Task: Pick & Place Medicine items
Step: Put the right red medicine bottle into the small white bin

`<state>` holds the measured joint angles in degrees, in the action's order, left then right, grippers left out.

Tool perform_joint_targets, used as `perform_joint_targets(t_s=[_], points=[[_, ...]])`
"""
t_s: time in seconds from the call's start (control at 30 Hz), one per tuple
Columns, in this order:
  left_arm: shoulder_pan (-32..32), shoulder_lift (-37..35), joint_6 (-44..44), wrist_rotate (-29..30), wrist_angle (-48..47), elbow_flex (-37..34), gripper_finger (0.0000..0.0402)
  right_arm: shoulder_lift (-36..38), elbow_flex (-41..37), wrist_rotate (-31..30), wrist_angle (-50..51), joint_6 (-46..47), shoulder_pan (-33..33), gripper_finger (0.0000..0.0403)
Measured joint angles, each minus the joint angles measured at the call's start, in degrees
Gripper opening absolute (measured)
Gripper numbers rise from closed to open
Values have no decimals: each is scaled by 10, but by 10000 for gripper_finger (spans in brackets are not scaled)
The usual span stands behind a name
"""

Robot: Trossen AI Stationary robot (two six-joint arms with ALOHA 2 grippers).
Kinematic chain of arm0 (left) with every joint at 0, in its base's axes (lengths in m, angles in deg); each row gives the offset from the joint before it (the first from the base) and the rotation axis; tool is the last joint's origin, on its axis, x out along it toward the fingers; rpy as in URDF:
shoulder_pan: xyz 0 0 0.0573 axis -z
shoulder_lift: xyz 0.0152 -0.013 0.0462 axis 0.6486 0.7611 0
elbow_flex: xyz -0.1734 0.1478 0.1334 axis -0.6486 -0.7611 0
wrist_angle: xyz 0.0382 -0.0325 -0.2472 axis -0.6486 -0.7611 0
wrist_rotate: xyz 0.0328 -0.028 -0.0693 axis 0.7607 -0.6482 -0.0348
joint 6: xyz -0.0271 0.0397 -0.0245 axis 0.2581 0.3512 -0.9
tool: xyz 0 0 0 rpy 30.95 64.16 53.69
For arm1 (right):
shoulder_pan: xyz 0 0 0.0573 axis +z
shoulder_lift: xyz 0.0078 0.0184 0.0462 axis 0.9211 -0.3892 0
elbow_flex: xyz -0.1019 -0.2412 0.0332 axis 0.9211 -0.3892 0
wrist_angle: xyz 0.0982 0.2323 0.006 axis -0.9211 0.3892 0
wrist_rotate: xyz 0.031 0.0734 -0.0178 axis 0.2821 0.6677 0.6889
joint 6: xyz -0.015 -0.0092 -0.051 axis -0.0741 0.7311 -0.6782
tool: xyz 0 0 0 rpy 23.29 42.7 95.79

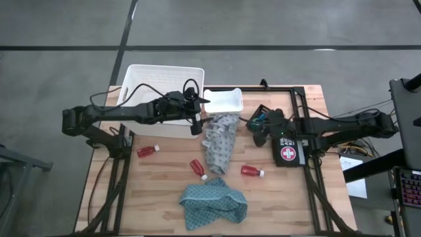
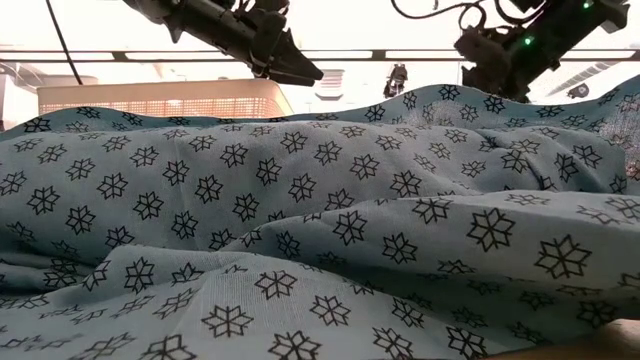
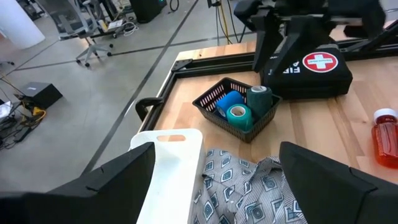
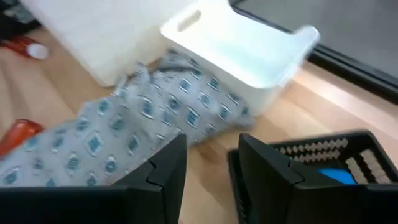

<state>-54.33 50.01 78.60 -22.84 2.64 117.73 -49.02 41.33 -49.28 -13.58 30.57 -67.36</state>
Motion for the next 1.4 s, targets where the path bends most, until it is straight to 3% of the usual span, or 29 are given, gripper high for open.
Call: perform_joint_targets(t_s=[0.47, 0.9, 1.1, 1.4], points=[[0, 0, 0, 0, 0, 0, 347, -9, 0, 0, -107, -47, 88, 144], [0, 0, 0, 0, -3, 0, 348, -80, 0, 1, -224, -72, 154, 129], [0, 0, 0, 0, -3, 0, 347, -93, 1, 39, -228, -30, 184, 137], [0, 0, 0, 0, -3, 0, 347, -109, 2, 42, -206, 117, 243, 143]])
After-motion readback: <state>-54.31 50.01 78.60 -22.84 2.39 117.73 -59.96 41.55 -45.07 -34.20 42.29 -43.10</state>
